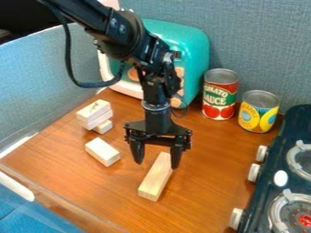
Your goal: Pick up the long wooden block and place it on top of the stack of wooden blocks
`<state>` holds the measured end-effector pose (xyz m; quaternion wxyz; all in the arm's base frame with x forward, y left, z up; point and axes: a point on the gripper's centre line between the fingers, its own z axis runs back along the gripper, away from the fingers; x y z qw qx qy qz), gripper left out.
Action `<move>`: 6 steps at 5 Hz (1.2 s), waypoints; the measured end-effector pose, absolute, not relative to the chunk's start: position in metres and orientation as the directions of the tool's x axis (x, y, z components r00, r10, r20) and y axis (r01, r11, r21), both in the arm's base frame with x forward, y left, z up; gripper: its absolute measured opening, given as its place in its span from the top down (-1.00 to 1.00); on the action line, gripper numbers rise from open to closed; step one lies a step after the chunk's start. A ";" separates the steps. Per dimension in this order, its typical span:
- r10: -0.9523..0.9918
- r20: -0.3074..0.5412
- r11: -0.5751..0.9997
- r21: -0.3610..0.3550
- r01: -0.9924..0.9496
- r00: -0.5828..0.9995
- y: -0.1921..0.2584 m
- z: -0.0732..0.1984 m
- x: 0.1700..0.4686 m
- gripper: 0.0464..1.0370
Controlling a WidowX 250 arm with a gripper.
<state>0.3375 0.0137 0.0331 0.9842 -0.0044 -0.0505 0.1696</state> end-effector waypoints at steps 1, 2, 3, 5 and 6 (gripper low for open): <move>0.312 0.071 0.950 -0.014 -0.311 0.948 0.014 0.019 0.336 -0.92; 0.304 0.048 0.952 0.017 -0.305 0.951 0.018 0.006 0.335 -0.92; 0.307 0.051 0.951 0.026 -0.308 0.950 0.020 0.003 0.347 -0.82; 0.253 0.057 0.967 -0.040 -0.251 0.966 0.026 0.004 0.334 -0.06; 0.194 0.042 0.978 -0.082 -0.190 0.980 0.030 0.018 0.326 -0.06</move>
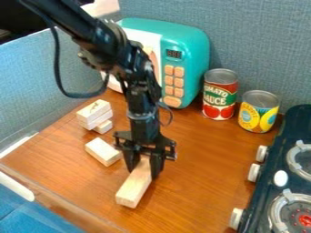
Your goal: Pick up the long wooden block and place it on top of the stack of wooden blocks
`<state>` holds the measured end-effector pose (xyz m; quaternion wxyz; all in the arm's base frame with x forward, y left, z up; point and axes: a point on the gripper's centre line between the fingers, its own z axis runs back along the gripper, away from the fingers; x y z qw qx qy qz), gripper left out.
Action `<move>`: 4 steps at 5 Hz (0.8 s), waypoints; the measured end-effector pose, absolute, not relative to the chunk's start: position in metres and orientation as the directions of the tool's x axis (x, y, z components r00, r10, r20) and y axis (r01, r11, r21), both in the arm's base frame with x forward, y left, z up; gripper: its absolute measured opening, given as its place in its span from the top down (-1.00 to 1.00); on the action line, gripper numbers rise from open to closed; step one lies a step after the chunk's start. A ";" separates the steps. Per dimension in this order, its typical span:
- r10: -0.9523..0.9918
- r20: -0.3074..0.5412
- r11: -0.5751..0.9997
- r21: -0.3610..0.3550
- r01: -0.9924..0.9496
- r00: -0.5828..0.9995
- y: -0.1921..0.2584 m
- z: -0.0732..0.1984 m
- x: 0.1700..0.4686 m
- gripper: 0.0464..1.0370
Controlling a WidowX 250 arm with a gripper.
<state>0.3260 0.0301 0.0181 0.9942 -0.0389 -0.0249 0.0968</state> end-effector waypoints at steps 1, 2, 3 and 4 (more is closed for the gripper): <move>0.121 0.068 0.981 -0.160 -0.108 0.990 0.046 0.058 0.332 -0.06; 0.124 0.102 0.981 -0.163 -0.106 0.987 0.058 0.084 0.340 -0.06; 0.078 0.124 0.991 -0.119 -0.063 0.989 0.069 0.104 0.354 -0.06; 0.055 0.068 0.993 -0.105 -0.047 0.996 0.087 0.097 0.364 -0.06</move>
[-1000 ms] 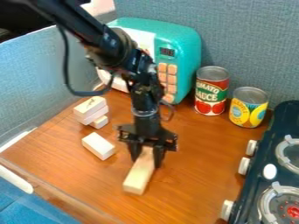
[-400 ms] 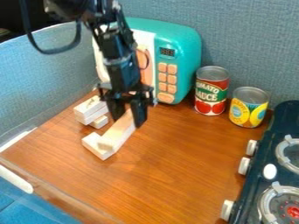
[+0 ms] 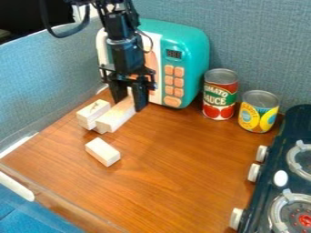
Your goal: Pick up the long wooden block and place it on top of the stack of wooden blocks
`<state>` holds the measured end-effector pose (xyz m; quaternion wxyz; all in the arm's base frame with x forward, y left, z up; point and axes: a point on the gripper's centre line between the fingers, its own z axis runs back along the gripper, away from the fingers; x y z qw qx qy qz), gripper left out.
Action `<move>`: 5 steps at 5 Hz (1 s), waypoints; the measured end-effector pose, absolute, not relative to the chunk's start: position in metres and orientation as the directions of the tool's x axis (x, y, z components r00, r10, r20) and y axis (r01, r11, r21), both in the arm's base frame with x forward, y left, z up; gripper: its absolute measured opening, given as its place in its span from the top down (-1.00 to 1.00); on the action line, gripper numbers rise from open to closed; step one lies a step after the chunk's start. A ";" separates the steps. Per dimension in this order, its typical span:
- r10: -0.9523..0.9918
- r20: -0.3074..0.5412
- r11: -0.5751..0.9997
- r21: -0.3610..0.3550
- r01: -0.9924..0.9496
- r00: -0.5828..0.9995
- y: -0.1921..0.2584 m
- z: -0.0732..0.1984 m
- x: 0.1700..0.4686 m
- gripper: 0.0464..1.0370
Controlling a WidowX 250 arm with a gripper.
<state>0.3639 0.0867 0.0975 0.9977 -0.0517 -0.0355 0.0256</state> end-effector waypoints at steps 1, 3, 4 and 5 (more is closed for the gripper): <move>0.047 0.079 0.996 -0.073 -0.041 0.996 0.106 0.099 0.376 -0.06; 0.059 -0.037 0.997 -0.057 -0.061 0.998 0.138 0.082 0.385 -0.06; 0.071 -0.025 0.995 -0.063 -0.073 0.997 0.160 0.082 0.397 -0.06; 0.088 -0.033 0.992 -0.087 -0.091 0.996 0.176 0.075 0.399 -0.06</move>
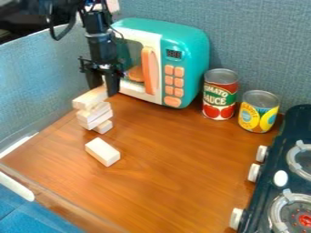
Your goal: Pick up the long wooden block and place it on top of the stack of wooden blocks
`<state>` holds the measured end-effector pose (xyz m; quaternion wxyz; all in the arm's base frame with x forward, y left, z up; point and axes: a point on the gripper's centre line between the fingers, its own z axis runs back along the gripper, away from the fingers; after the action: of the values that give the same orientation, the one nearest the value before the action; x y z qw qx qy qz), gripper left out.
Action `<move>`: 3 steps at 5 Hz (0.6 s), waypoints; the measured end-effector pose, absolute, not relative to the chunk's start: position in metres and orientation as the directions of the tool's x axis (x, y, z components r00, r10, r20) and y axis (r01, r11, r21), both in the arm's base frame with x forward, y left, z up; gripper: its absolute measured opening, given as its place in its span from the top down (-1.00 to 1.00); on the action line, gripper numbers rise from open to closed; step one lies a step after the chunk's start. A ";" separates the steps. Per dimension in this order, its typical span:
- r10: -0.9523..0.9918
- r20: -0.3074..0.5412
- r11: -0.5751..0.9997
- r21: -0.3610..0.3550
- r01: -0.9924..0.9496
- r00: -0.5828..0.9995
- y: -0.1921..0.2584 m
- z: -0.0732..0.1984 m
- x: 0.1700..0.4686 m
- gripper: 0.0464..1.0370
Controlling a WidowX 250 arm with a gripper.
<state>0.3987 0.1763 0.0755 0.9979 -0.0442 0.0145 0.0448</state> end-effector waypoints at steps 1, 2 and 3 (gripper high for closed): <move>0.083 -0.056 0.992 -0.095 -0.088 0.995 0.179 0.072 0.401 -0.06; 0.075 -0.062 0.992 -0.093 -0.080 0.995 0.180 0.071 0.400 -0.06; 0.062 -0.063 0.994 -0.081 -0.068 0.996 0.182 0.073 0.401 -0.06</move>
<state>0.4014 0.1822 0.0728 0.9981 -0.0417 0.0302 0.0326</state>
